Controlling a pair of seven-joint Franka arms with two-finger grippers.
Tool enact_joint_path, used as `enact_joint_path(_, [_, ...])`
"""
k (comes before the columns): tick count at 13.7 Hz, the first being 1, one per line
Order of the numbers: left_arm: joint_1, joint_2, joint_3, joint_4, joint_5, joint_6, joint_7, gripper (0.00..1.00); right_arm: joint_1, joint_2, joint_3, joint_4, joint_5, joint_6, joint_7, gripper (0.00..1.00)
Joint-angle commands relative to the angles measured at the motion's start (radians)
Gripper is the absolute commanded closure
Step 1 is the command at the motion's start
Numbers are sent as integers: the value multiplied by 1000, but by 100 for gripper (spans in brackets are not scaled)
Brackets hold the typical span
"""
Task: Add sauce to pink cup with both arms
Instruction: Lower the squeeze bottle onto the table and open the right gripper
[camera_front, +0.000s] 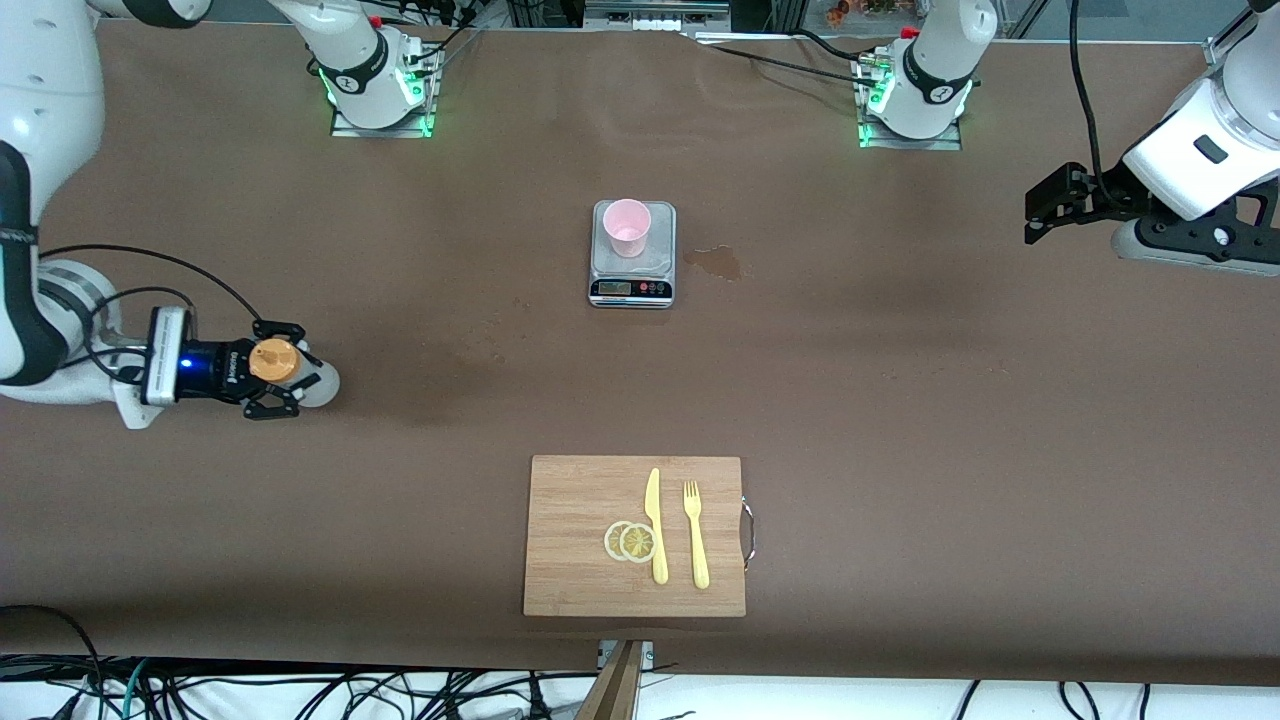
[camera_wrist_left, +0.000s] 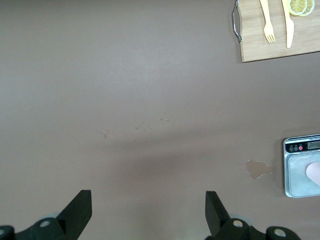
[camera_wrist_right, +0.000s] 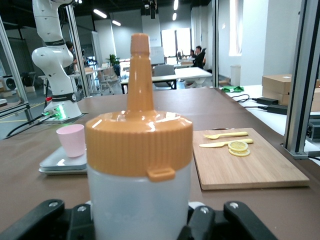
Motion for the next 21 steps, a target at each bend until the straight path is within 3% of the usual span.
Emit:
enact_joint_path(1, [2, -9, -4, 12, -2, -16, 1, 0, 6, 112, 1, 47, 74, -20, -65, 84])
enact_joint_path(8, [2, -7, -4, 6, 0, -18, 2, 0, 55, 249, 6, 180, 140, 32, -87, 83])
enact_joint_path(12, [2, -9, -4, 6, -3, -23, 2, 0, 67, 274, 6, 187, 201, 52, -73, 78])
enact_joint_path(13, [0, -9, -6, 6, -3, -23, 1, 0, 70, 274, 6, 187, 210, 54, -71, 67])
enact_joint_path(15, [-1, -9, -7, 9, -3, -32, 1, 0, 69, 272, 6, 187, 218, 55, -45, 0])
enact_joint_path(18, [-4, -10, -9, 11, -5, -42, 2, 0, 40, 272, 3, 240, 209, 51, -25, 0])
enact_joint_path(21, [-4, -10, -9, 14, -14, -42, 2, 0, 1, 266, -3, 269, 122, 35, -33, 0])
